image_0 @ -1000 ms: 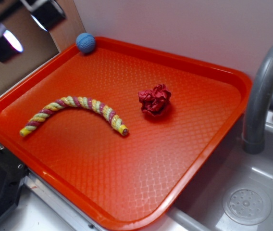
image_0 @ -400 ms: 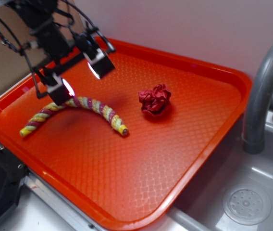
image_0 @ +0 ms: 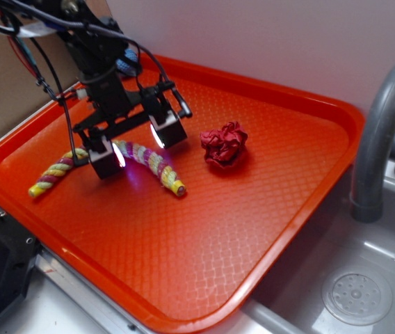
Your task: Grab the multicolored rope.
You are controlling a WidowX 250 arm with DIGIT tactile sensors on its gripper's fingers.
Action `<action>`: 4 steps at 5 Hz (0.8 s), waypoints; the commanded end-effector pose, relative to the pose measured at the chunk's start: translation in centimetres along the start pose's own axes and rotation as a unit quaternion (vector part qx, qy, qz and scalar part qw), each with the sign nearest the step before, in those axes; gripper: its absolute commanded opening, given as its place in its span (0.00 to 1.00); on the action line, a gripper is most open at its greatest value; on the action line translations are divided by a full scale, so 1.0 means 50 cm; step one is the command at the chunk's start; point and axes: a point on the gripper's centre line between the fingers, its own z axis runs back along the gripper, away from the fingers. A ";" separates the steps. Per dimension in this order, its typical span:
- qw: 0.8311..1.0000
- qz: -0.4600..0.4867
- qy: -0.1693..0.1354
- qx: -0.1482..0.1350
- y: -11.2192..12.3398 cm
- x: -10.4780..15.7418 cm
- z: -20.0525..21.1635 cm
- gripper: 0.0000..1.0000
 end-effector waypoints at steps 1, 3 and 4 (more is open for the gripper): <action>0.999 -0.008 -0.045 -0.001 0.000 0.002 -0.002 0.00; 0.996 -0.088 -0.005 0.001 0.000 0.006 0.074 0.00; 0.980 -0.197 0.006 -0.027 -0.018 -0.006 0.153 0.00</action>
